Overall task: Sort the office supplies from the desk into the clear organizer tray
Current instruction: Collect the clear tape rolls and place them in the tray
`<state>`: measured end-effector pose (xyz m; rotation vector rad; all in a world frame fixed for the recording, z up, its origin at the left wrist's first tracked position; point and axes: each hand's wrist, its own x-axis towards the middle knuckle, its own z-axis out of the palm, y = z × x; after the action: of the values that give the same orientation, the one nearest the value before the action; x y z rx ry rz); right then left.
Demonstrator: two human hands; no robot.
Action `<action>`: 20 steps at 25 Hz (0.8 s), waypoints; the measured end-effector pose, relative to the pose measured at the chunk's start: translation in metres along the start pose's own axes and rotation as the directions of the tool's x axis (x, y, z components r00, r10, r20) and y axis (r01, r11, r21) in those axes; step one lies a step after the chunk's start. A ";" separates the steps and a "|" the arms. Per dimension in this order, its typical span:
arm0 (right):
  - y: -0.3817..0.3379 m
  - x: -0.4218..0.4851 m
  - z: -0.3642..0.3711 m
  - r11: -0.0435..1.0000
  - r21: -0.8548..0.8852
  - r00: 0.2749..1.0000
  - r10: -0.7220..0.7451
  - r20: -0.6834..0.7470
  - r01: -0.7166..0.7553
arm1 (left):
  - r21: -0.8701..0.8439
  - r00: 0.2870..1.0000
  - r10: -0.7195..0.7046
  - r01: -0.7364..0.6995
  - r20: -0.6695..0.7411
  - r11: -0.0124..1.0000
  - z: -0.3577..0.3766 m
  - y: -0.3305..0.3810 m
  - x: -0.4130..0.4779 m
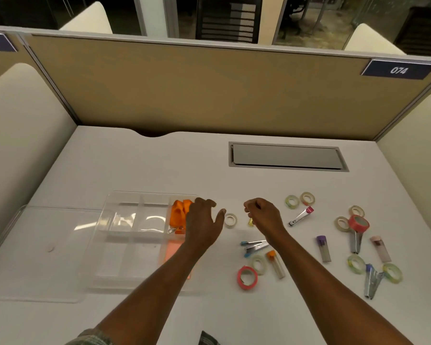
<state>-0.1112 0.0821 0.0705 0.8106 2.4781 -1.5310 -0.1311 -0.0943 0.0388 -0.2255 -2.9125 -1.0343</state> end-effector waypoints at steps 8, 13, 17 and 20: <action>0.097 0.011 -0.065 0.720 -0.607 0.935 -0.177 0.306 0.335 | 0.416 0.875 0.080 -0.305 0.477 0.856 0.080 0.012 -0.029; 0.116 0.022 -0.065 0.518 -0.734 0.890 -0.141 0.433 0.439 | 0.444 0.922 0.074 -0.252 0.379 0.860 0.084 0.010 -0.048; 0.128 0.026 -0.066 0.447 -0.783 0.901 -0.179 0.395 0.432 | 0.454 0.942 0.059 -0.213 0.330 0.865 0.084 0.011 -0.065; 0.135 0.025 -0.066 0.439 -0.786 0.899 -0.249 0.360 0.436 | 0.485 0.949 0.020 -0.180 0.316 0.856 0.084 0.011 -0.080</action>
<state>-0.0537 0.1953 -0.0146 -0.0508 2.8215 -0.1815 -0.0498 -0.0429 -0.0265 -0.5436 -3.2621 -0.1918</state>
